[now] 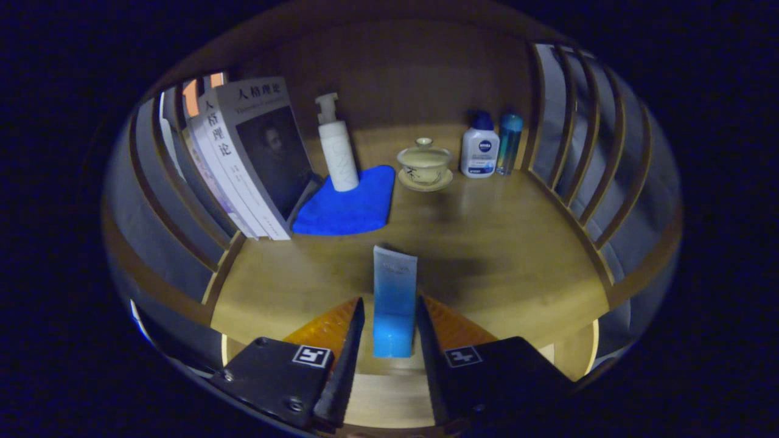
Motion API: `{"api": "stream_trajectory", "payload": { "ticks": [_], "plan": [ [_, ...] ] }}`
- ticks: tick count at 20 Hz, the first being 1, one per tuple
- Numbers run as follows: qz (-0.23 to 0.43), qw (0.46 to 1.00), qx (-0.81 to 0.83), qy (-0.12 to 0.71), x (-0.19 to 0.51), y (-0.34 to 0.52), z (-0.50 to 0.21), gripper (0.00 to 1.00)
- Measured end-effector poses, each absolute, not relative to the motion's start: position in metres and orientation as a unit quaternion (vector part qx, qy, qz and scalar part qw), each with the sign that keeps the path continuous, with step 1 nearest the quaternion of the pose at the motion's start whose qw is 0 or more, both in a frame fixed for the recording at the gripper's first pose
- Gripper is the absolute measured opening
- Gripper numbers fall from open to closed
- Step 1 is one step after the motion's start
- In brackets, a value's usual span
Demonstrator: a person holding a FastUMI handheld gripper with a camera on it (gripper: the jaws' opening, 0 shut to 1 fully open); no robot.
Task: Pull open the drawer, take out the items inside it, and place them on the countertop above the cabinet.
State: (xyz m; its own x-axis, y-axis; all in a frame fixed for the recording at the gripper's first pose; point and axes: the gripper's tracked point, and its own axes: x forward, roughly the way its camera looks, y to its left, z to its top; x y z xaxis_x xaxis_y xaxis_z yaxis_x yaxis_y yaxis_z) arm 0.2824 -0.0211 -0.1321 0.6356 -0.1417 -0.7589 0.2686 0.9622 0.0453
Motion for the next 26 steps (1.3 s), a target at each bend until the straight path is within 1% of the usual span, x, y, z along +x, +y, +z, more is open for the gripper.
{"api": "stream_trajectory", "payload": {
  "ticks": [2, 6, 10, 12, 13, 15, 18, 20, 21, 26],
  "plan": [
    [-0.102, 0.913, 0.062, 0.390, 0.268, -0.014, -0.117, 0.76],
    [-0.071, 0.944, 0.020, 0.322, 0.229, 0.010, -0.087, 0.77],
    [-0.050, 0.963, 0.022, 0.263, 0.177, 0.029, -0.064, 0.84],
    [-0.039, 0.972, 0.027, 0.228, 0.154, 0.037, -0.054, 0.85],
    [-0.035, 0.976, 0.026, 0.214, 0.141, 0.039, -0.051, 0.89],
    [-0.028, 0.983, 0.026, 0.182, 0.118, 0.044, -0.050, 1.00],
    [-0.021, 0.992, 0.008, 0.127, 0.089, 0.046, -0.055, 1.00],
    [-0.002, 0.997, -0.018, 0.082, 0.074, 0.048, -0.062, 1.00],
    [-0.006, 0.997, -0.031, 0.065, 0.067, 0.042, -0.068, 1.00],
    [-0.020, 0.998, -0.054, 0.036, 0.036, 0.034, -0.105, 1.00]
  ]
}}
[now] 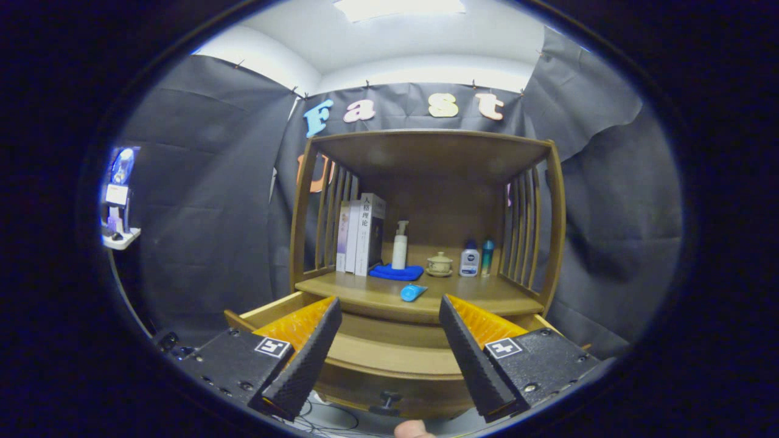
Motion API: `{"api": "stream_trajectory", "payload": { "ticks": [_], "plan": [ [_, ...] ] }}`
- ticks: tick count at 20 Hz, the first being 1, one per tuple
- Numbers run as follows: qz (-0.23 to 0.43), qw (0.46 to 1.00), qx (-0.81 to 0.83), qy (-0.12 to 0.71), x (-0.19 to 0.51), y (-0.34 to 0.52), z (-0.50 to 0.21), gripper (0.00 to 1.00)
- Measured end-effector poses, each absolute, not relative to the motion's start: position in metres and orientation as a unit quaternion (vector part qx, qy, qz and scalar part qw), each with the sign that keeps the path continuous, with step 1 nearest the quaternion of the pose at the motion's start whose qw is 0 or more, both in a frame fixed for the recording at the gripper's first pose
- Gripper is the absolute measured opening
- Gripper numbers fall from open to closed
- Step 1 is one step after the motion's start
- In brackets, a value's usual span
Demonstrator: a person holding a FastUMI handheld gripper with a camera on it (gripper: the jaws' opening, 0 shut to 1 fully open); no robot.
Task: Pull open the drawer, take out the items inside it, and place them on the countertop above the cabinet.
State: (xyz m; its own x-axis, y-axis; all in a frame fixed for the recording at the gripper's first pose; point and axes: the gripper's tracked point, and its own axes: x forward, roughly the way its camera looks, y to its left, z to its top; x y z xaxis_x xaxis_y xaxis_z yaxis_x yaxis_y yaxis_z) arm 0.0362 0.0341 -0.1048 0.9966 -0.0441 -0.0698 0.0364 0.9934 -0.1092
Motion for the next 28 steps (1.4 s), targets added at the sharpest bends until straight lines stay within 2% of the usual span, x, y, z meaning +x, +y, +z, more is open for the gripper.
{"api": "stream_trajectory", "payload": {
  "ticks": [13, 18, 28],
  "plan": [
    [-0.085, 0.990, -0.033, 0.107, 0.025, 0.009, -0.228, 1.00],
    [-0.122, 0.986, -0.071, 0.094, 0.031, 0.005, -0.234, 1.00],
    [-0.124, 0.988, -0.040, 0.079, 0.069, 0.004, -0.226, 1.00]
  ]
}}
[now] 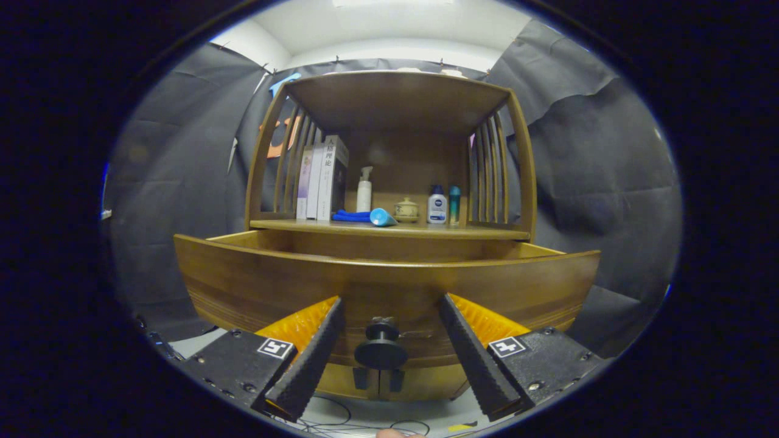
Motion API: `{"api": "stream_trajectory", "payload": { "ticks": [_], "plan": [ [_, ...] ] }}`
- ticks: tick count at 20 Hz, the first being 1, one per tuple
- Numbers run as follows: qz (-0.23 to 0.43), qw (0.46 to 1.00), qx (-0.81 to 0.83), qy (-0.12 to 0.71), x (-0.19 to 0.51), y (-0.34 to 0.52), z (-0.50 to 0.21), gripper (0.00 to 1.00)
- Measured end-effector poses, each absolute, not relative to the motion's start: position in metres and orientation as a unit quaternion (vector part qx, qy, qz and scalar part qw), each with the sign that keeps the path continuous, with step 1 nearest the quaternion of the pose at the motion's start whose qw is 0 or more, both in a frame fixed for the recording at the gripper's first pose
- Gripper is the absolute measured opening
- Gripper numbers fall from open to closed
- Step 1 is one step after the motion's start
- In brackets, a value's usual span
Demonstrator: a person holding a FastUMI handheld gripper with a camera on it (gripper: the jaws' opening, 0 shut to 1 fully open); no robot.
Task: Pull open the drawer, take out the items inside it, and place them on the countertop above the cabinet.
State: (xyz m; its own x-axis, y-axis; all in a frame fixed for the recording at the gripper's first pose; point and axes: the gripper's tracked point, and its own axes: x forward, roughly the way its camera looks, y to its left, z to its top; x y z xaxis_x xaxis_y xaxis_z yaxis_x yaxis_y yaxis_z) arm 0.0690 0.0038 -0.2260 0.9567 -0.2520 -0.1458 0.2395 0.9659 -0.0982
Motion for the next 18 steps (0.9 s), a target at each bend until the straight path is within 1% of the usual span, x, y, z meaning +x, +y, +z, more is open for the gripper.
{"api": "stream_trajectory", "payload": {
  "ticks": [4, 11, 18],
  "plan": [
    [-0.126, 0.986, -0.031, 0.100, 0.096, -0.001, -0.227, 1.00],
    [-0.129, 0.985, -0.022, 0.114, 0.146, -0.012, -0.232, 1.00],
    [-0.134, 0.979, -0.008, 0.151, 0.192, -0.023, -0.235, 1.00]
  ]
}}
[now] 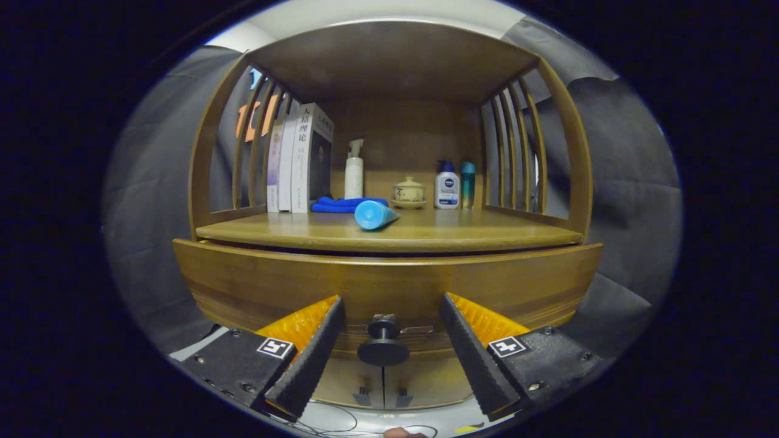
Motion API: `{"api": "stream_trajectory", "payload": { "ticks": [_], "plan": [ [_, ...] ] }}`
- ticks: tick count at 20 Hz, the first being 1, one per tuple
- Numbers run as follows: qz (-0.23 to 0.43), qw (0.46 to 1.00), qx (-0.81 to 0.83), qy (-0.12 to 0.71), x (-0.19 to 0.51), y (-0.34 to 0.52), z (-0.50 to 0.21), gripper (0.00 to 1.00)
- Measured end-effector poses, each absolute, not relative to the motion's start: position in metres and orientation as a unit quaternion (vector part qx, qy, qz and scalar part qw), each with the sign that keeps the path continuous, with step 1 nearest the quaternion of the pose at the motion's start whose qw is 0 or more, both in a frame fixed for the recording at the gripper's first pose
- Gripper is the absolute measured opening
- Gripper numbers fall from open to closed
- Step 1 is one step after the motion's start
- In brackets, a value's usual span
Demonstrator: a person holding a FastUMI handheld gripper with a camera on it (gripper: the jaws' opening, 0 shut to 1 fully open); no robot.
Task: Pull open the drawer, take out the items inside it, and place them on the countertop above the cabinet.
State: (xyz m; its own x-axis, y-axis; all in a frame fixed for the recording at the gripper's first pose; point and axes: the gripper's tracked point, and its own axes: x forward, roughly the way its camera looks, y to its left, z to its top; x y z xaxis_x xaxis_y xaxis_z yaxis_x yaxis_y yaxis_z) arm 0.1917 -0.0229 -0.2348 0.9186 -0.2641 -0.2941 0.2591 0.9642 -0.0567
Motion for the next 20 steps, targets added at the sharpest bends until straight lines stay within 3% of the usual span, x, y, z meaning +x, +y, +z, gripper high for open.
{"api": "stream_trajectory", "payload": {
  "ticks": [7, 11, 20],
  "plan": [
    [-0.142, 0.975, -0.018, 0.170, 0.206, -0.026, -0.238, 1.00],
    [-0.106, 0.973, -0.002, 0.207, 0.193, -0.013, -0.234, 1.00],
    [-0.031, 0.994, 0.004, 0.107, 0.112, 0.037, -0.113, 1.00]
  ]
}}
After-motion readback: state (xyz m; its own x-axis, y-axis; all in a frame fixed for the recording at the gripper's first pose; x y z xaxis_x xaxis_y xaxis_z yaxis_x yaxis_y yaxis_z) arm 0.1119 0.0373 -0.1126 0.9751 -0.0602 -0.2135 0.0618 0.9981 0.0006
